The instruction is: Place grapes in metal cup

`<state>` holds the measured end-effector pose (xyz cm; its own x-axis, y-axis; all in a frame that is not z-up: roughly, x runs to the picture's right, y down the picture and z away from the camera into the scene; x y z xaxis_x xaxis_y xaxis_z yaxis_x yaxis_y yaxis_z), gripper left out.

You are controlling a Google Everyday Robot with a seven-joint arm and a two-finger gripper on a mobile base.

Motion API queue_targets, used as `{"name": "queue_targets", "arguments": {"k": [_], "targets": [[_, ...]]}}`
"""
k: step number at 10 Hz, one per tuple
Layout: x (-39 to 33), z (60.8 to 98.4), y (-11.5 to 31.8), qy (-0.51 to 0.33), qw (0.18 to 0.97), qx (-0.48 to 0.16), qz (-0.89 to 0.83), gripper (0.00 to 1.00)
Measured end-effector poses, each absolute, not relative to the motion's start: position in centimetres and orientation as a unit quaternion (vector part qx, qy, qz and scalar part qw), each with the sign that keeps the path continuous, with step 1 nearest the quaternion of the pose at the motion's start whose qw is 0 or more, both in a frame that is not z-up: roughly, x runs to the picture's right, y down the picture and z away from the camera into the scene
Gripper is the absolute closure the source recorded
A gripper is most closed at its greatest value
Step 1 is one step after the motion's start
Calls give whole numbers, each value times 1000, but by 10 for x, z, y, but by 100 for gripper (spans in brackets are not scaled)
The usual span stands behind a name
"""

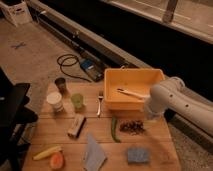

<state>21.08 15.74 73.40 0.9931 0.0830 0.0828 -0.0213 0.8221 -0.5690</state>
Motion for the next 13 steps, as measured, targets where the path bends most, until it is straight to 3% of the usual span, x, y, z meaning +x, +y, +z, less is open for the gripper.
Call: {"name": "queue_targets", "arguments": {"k": [6, 13], "targets": [[191, 753, 169, -57, 956, -288, 18, 35], [180, 791, 189, -64, 946, -319, 7, 35]]}}
